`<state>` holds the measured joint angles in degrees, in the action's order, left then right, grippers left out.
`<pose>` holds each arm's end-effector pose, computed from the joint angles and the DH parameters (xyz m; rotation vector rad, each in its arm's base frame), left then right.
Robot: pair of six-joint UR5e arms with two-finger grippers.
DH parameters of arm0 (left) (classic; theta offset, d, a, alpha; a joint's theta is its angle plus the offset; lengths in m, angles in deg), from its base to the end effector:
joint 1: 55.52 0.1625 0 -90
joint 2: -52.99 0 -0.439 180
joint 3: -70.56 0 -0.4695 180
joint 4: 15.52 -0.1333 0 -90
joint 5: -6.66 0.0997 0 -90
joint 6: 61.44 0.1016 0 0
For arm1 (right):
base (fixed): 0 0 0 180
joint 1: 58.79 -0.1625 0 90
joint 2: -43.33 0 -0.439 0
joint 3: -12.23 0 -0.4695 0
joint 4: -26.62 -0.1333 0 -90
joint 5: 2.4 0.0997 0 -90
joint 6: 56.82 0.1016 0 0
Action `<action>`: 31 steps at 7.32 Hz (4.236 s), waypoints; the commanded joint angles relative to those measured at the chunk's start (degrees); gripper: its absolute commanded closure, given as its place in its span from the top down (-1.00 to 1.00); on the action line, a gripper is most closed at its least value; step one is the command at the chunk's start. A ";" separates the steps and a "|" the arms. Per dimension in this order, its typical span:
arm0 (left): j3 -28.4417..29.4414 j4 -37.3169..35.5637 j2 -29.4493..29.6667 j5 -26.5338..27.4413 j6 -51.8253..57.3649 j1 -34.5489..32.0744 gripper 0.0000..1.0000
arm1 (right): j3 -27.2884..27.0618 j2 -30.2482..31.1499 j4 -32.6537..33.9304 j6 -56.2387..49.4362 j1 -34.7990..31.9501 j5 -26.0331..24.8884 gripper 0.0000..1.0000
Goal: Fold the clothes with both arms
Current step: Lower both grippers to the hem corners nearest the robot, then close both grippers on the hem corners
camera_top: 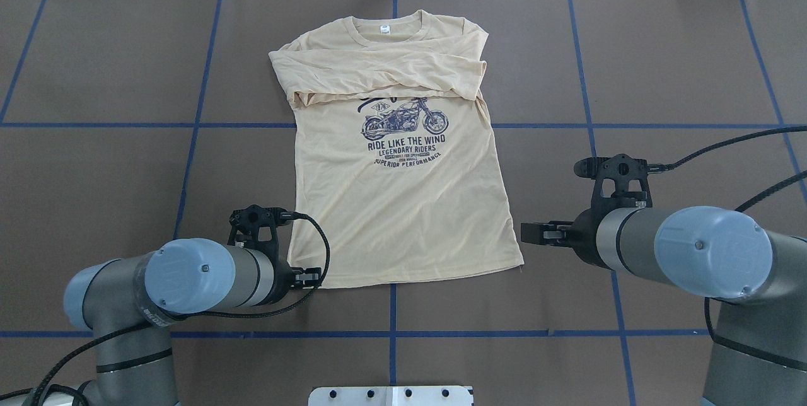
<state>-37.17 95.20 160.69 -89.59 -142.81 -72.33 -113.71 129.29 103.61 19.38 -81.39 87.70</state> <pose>0.5921 -0.3066 0.2820 0.1178 0.9772 -0.0776 -0.4398 -0.3273 0.2803 0.2876 -0.8799 0.1417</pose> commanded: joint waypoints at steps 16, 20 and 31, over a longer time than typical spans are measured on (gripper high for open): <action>-1.86 -0.60 -0.65 -0.16 -0.02 -0.77 -1.00 | 0.00 -0.26 0.00 0.00 -0.07 -0.01 1.00; -3.10 -1.65 -0.57 -0.07 -0.10 -1.04 -1.00 | 2.44 -1.48 -0.35 0.09 2.55 -3.08 0.99; -4.33 -1.56 -0.39 4.59 -0.28 -0.16 -1.00 | 13.61 -6.14 -7.21 0.00 4.85 -5.20 -0.04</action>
<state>-41.42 93.64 160.30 -85.10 -143.09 -72.52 -101.27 124.46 96.41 19.41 -76.57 82.57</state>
